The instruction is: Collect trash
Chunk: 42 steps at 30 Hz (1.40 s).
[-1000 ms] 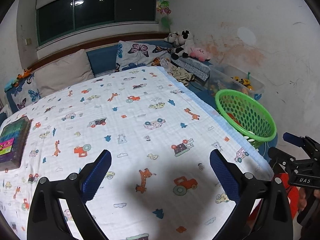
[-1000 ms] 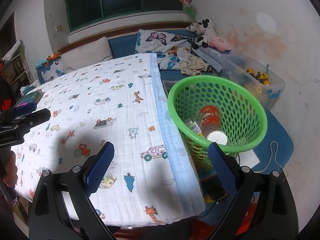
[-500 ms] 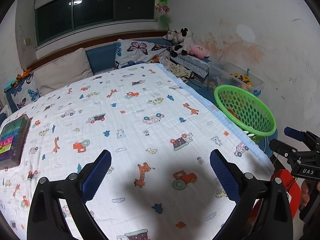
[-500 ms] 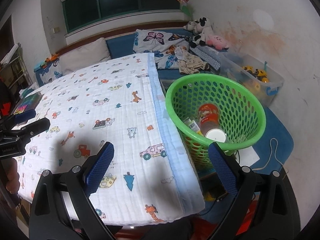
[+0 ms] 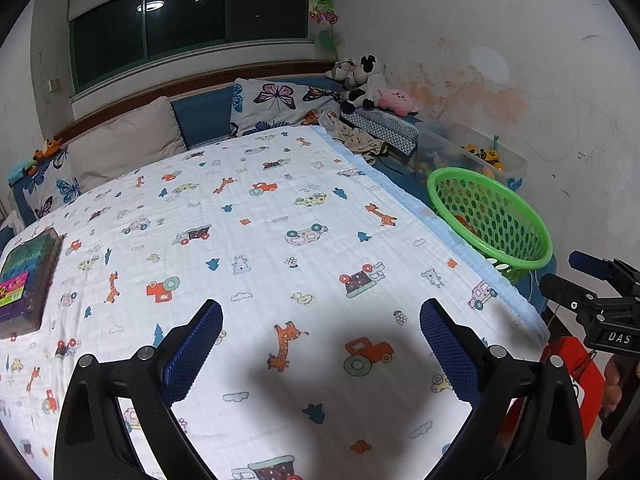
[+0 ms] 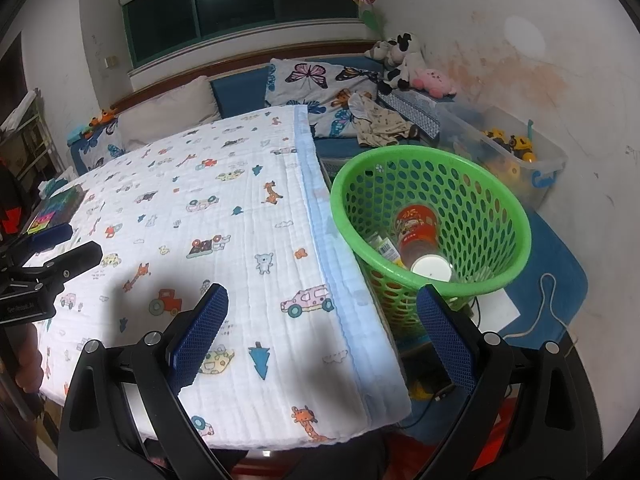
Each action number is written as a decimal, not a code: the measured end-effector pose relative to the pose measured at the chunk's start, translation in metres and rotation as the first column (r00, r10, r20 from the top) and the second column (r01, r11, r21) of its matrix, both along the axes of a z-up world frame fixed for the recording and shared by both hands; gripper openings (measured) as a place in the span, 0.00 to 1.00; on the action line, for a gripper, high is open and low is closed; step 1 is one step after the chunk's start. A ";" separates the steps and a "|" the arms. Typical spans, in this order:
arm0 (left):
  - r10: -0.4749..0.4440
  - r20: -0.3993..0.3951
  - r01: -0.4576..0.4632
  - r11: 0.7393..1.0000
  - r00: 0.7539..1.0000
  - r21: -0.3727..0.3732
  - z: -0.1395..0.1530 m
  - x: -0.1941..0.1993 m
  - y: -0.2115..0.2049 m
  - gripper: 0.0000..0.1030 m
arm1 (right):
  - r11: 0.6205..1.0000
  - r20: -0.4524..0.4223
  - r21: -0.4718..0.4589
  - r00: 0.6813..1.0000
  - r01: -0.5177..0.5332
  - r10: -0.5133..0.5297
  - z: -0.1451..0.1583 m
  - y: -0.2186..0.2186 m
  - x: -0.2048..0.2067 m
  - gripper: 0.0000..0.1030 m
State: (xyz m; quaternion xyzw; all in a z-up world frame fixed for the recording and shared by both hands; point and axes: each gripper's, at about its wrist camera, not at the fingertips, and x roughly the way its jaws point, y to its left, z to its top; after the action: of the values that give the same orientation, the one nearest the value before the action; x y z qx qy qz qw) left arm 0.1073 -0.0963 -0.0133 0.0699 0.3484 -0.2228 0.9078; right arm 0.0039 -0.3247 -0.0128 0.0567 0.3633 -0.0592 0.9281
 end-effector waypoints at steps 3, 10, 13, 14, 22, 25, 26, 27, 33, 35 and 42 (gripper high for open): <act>0.001 0.000 -0.001 1.000 1.000 0.002 -0.001 -0.001 0.000 0.93 | 1.000 0.000 0.005 1.000 0.000 0.000 0.000 0.000 -0.001 0.92; -0.001 0.001 0.001 1.000 1.000 0.001 -0.001 -0.001 0.001 0.93 | 1.000 -0.004 0.008 1.000 0.004 -0.004 -0.001 0.003 -0.003 0.92; 0.001 0.003 -0.001 1.000 1.000 -0.001 -0.002 0.000 0.002 0.93 | 1.000 -0.003 0.004 1.000 0.005 -0.005 -0.001 0.003 -0.003 0.92; 0.001 0.003 -0.001 1.000 1.000 -0.002 -0.002 0.000 0.002 0.93 | 1.000 -0.003 0.004 1.000 0.006 -0.006 -0.001 0.003 -0.003 0.92; 0.003 0.004 -0.003 1.000 1.000 0.000 -0.002 0.000 0.003 0.93 | 1.000 -0.003 0.006 1.000 0.005 -0.005 -0.001 0.003 -0.003 0.92; 0.004 0.004 -0.004 1.000 1.000 0.001 -0.002 0.001 0.004 0.93 | 1.000 -0.004 0.005 1.000 0.002 -0.002 -0.001 0.004 -0.003 0.92; 0.003 0.004 -0.003 1.000 1.000 0.000 -0.002 0.001 0.004 0.93 | 1.000 -0.004 0.004 1.000 0.003 -0.003 -0.001 0.004 -0.003 0.92; 0.002 0.004 -0.002 1.000 1.000 0.000 -0.002 0.001 0.004 0.93 | 1.000 -0.004 0.004 1.000 0.003 -0.003 0.000 0.005 -0.003 0.92; 0.008 0.003 -0.008 1.000 1.000 0.000 -0.002 0.002 0.006 0.93 | 1.000 -0.005 0.003 1.000 0.004 -0.004 0.000 0.006 -0.003 0.92; 0.007 0.002 -0.007 1.000 1.000 0.000 -0.002 0.002 0.006 0.93 | 1.000 -0.004 0.004 1.000 0.005 -0.005 0.000 0.006 -0.003 0.92; 0.010 0.002 -0.010 1.000 1.000 -0.001 -0.002 0.002 0.006 0.93 | 1.000 -0.004 0.004 1.000 0.006 -0.006 0.000 0.006 -0.003 0.92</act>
State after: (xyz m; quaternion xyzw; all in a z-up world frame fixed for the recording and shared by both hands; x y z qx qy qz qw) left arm 0.1094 -0.0902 -0.0158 0.0680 0.3479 -0.2185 0.9092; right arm 0.0005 -0.3187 -0.0129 0.0595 0.3651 -0.0611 0.9270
